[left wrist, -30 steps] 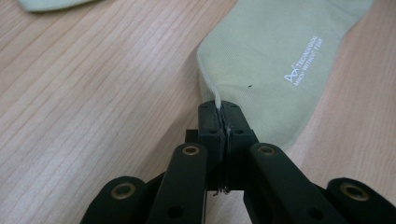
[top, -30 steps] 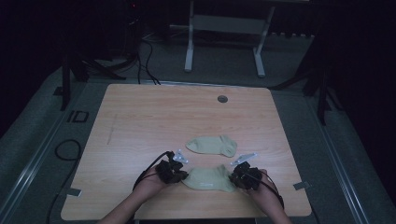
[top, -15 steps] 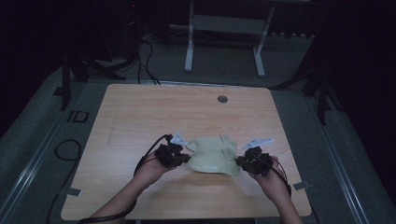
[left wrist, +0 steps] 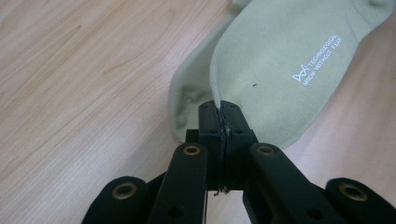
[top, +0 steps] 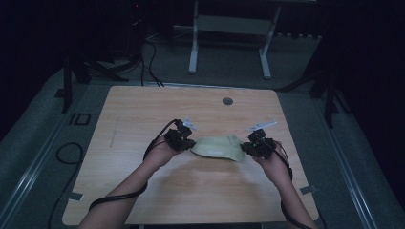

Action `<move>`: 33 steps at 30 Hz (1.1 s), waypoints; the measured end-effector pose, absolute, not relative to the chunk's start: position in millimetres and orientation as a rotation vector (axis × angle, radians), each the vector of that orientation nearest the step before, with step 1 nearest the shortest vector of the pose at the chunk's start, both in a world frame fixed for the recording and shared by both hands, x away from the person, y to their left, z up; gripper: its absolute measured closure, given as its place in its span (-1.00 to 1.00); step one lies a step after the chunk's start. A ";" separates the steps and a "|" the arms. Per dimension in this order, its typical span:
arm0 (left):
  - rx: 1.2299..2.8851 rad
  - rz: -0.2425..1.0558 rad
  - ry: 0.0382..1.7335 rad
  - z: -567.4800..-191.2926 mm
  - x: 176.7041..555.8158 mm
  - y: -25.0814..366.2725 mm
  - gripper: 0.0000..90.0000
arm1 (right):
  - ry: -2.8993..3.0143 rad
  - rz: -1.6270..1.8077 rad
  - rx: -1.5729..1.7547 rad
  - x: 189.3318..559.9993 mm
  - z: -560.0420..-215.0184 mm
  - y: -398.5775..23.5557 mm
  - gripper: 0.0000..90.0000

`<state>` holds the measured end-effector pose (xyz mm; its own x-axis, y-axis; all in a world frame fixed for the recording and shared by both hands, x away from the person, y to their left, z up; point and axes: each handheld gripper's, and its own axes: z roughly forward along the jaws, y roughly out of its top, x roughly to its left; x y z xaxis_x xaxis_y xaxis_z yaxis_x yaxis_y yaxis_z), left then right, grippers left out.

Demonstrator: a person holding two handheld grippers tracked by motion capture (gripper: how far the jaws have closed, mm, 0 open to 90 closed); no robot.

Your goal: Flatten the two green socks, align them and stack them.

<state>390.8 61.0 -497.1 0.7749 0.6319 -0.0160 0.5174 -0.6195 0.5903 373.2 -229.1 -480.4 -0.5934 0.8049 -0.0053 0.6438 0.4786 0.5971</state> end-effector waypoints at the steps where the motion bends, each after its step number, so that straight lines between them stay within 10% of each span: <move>1: 2.387 0.259 0.863 -500.7 394.2 60.2 0.97 | 2.451 0.792 1.236 377.2 -483.0 -228.1 0.83; 29: 2.389 0.168 0.941 -544.5 417.4 57.8 0.94 | 2.488 0.701 1.343 419.5 -539.7 -227.6 0.62; 33: 2.365 0.142 0.951 -544.4 417.1 60.0 0.61 | 2.495 0.675 1.347 423.0 -538.1 -225.5 0.39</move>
<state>417.1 60.0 -544.4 0.7404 0.6627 -0.1128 0.6010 -0.5775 0.5525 423.0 -225.5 -538.1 -0.5525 0.8333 0.0188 0.7290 0.4722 0.4956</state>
